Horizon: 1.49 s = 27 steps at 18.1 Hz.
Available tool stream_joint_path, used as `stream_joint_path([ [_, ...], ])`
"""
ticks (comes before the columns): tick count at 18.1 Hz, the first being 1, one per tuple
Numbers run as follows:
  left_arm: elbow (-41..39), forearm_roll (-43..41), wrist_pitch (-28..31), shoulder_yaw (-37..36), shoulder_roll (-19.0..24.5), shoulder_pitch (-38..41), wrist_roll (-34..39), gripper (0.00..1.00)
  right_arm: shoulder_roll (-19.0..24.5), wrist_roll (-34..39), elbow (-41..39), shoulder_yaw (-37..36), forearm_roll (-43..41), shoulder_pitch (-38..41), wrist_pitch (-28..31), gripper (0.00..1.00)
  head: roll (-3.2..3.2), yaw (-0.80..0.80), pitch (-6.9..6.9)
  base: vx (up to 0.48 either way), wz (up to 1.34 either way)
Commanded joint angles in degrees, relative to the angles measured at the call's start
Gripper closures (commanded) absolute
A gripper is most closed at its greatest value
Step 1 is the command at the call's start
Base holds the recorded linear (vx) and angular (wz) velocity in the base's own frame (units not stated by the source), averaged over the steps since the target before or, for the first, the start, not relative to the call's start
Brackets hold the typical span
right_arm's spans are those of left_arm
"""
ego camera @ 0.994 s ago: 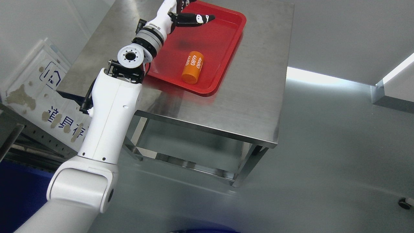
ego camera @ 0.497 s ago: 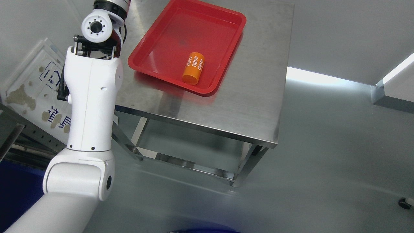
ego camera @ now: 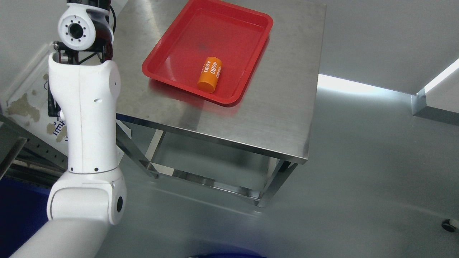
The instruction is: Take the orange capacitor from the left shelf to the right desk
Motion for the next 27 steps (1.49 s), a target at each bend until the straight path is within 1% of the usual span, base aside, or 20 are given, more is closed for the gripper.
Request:
stream_joint_path([
  [1, -4.9, -0.1, 9.7, 1.0, 1.0, 10.1, -1.2, 0.0, -1.0, 0.0, -1.9, -0.6, 0.0, 0.8, -0.1, 0.0, 0.0, 0.0, 0.0, 0.0, 0.0],
  [3, -5.1, -0.1, 13.3, 0.0, 1.0, 14.3, -1.3, 0.0, -1.0, 0.0, -1.9, -0.6, 0.0, 0.8, -0.1, 0.0, 0.0, 0.0, 0.0, 0.0, 0.0],
  [4, -5.1, -0.1, 14.2, -1.2, 1.0, 15.5, -1.2, 0.0, -1.0, 0.0, -1.9, -0.6, 0.0, 0.8, -0.1, 0.0, 0.0, 0.0, 0.0, 0.0, 0.0],
  [7, -5.0, -0.2, 14.5, -4.4, 1.0, 16.2, 0.6, 0.0, -1.0, 0.0, -1.9, -0.6, 0.0, 0.8, 0.0, 0.0, 0.0, 0.0, 0.0, 0.0, 0.0],
  [9, -5.0, -0.2, 14.5, -5.3, 1.0, 16.5, 3.6, 0.0, -1.0, 0.0, -1.9, -0.6, 0.0, 0.8, -0.1, 0.0, 0.0, 0.0, 0.0, 0.0, 0.0],
  [12, -5.1, -0.2, 14.3, -5.3, 1.0, 18.7, 3.5, 0.0, -1.0, 0.0, -1.9, -0.6, 0.0, 0.8, -0.1, 0.0, 0.0, 0.0, 0.0, 0.0, 0.0],
  [15, -5.1, -0.2, 13.3, -4.7, 1.0, 19.1, 3.1, 0.0, -1.0, 0.0, -1.9, -0.6, 0.0, 0.8, -0.1, 0.0, 0.0, 0.0, 0.0, 0.0, 0.0],
  [18, -6.0, -0.2, 12.5, -4.5, 1.0, 19.7, 0.7, 0.0, -1.0, 0.0, -1.9, -0.6, 0.0, 0.8, -0.1, 0.0, 0.0, 0.0, 0.0, 0.0, 0.0],
  [23, -8.9, -0.2, 12.5, -3.2, 1.0, 21.2, 0.0, 0.0, -1.0, 0.0, -1.9, -0.6, 0.0, 0.8, -0.1, 0.0, 0.0, 0.0, 0.0, 0.0, 0.0],
  [27, -9.2, -0.2, 12.7, -2.3, 2.0, 21.2, -0.1, 0.0, -1.0, 0.0, -1.9, -0.6, 0.0, 0.8, -0.1, 0.0, 0.0, 0.0, 0.0, 0.0, 0.0],
])
